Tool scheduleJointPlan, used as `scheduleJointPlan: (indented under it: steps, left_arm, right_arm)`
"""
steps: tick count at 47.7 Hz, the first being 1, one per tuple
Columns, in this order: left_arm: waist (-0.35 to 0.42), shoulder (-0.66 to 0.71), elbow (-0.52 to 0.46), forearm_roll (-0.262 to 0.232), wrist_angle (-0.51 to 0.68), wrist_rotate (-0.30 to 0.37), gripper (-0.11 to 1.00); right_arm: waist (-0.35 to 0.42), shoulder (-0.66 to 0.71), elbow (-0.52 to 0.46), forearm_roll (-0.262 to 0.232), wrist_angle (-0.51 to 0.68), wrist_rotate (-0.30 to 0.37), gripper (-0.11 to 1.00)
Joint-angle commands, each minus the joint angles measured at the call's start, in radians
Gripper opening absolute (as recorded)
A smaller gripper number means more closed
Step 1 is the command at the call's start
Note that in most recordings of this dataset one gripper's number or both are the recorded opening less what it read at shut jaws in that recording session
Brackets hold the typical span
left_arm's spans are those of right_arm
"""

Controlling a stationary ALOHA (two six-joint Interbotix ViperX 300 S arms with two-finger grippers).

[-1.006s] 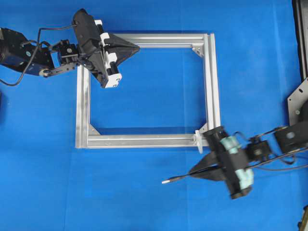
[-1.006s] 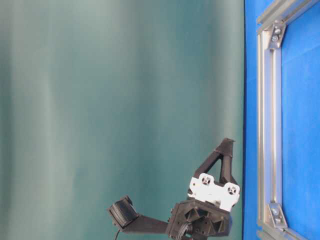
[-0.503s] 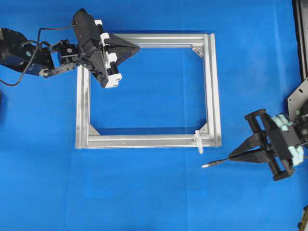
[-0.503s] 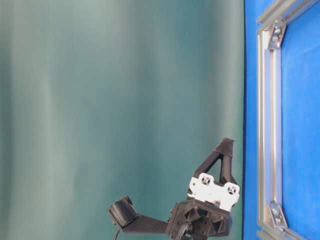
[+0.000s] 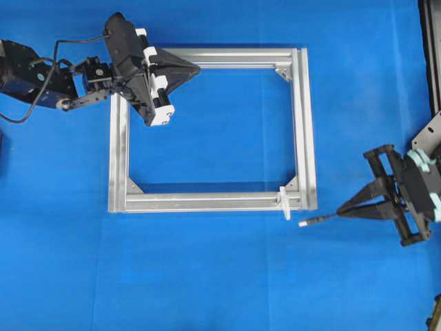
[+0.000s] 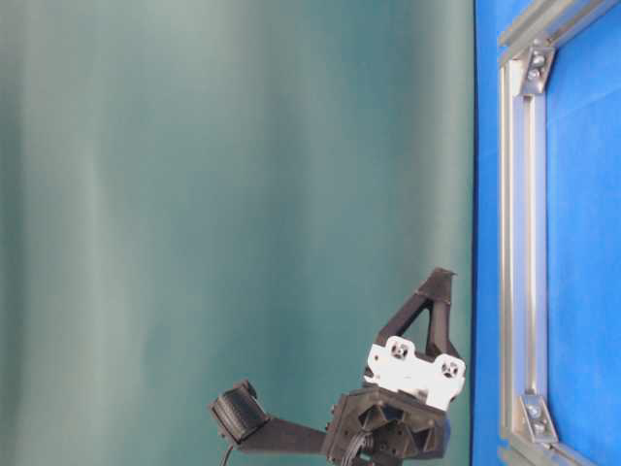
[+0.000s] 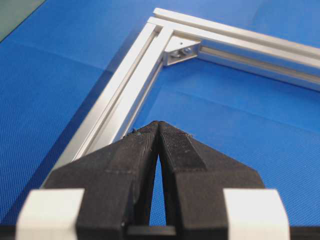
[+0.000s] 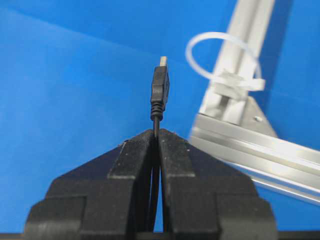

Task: Insert the wire through the string loop located on the right side.
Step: 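Lift the cable and move the right gripper toward the white zip-tie loop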

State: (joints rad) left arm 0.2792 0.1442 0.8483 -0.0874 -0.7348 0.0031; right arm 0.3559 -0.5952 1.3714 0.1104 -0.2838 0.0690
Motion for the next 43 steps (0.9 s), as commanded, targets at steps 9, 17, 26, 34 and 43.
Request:
scheduleJointPlan:
  steps: [9,17,26,34,43]
  left_arm:
    - [0.0,-0.032,-0.008,0.002,-0.006,0.002,0.0]
    - [0.0,-0.032,-0.008,0.002,-0.006,0.002,0.0]
    - [0.0,-0.032,-0.008,0.002,-0.005,0.003,0.0]
    - [0.0,-0.032,-0.006,0.002,-0.005,0.002,0.0]
    - [0.0,-0.032,-0.008,0.003,-0.005,0.003,0.0]
  right_arm:
    - [-0.089,0.002,-0.006,-0.012,-0.014,-0.005,-0.03]
    - [-0.115,0.0,-0.006,-0.014,-0.015,-0.005,-0.03]
    - [-0.115,0.002,-0.005,-0.014,-0.014,-0.005,-0.03]
    - [-0.115,0.002,-0.006,-0.012,-0.014,-0.005,-0.03]
    - [-0.117,0.002,-0.006,-0.012,-0.015,-0.005,-0.03]
